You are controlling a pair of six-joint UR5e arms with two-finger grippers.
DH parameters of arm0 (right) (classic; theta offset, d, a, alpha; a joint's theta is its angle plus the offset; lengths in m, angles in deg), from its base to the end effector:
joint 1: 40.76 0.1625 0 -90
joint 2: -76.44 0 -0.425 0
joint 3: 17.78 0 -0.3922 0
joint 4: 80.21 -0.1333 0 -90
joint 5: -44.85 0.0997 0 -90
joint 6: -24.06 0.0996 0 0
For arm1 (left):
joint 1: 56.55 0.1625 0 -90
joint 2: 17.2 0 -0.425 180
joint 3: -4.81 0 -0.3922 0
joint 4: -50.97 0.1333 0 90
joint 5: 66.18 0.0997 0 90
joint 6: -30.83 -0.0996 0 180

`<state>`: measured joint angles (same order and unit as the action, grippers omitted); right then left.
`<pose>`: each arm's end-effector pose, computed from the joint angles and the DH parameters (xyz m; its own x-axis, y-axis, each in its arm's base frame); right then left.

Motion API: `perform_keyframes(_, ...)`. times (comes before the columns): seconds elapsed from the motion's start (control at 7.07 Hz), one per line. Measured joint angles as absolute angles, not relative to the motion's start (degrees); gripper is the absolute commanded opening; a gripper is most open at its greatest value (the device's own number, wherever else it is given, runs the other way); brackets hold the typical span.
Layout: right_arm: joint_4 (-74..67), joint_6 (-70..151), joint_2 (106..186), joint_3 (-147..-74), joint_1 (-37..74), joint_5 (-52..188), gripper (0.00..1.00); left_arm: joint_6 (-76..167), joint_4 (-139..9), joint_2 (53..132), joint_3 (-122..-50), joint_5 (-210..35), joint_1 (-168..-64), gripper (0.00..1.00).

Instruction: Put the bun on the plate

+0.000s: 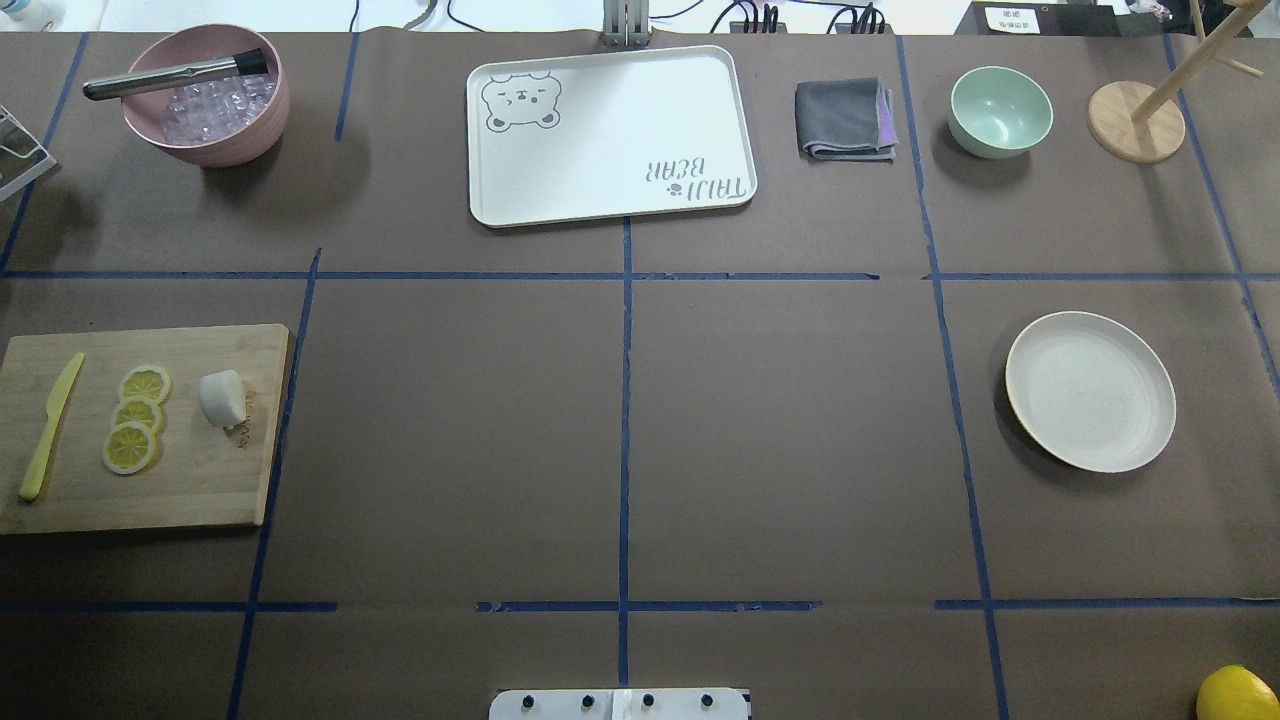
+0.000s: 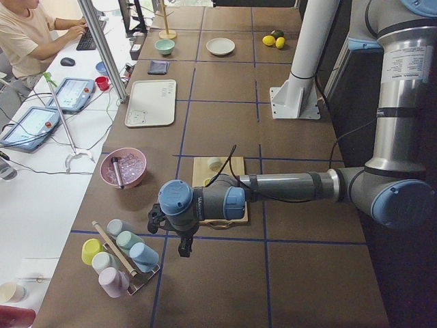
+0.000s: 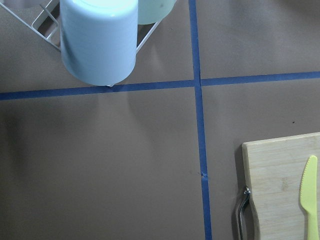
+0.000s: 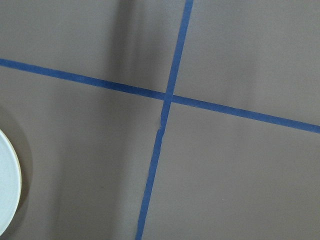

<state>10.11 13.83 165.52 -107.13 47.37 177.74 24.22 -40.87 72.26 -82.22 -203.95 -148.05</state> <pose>0.0492 -0.5005 0.6587 0.7149 -0.2004 0.6699 0.1622 0.9794 0.1200 -0.0722 -0.4834 0.6813 0.6699 0.0761 -0.7386 -0.0513 0.9971 0.0562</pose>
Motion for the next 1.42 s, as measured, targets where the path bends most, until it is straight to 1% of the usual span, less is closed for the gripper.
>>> perform_keyframes(0.42, 9.83, 14.25, 165.51, -107.71, 46.60, 180.21, 1.00, 24.42, -40.88, 72.27, -82.24, -203.82, -148.05, 1.00)
perform_keyframes(0.71, 9.42, 19.50, 166.46, -111.52, 43.71, 182.20, 1.00, 24.55, -40.93, 72.27, -82.28, -203.82, -148.05, 1.00)
perform_keyframes(0.85, 6.31, 25.78, 168.45, -114.44, 40.46, 182.38, 1.00, 24.57, -40.95, 72.27, -82.31, -203.82, -148.05, 1.00)
perform_keyframes(0.99, -0.82, 33.78, 170.95, -115.83, 36.59, 181.94, 1.00, 24.56, -40.96, 72.27, -82.34, -203.82, -148.05, 1.00)
perform_keyframes(1.13, -10.56, 43.39, 173.28, -115.71, 32.04, 180.67, 0.99, 24.51, -40.98, 72.28, -82.34, -203.82, -148.05, 1.00)
perform_keyframes(1.27, -20.26, 52.37, 174.69, -113.92, 27.14, 178.45, 0.99, 24.43, -41.01, 72.25, -82.32, -203.82, -148.05, 1.00)
perform_keyframes(1.42, -27.86, 58.69, 175.15, -111.30, 22.88, 175.76, 0.95, 24.37, -41.04, 72.22, -82.30, -203.82, -148.03, 1.00)
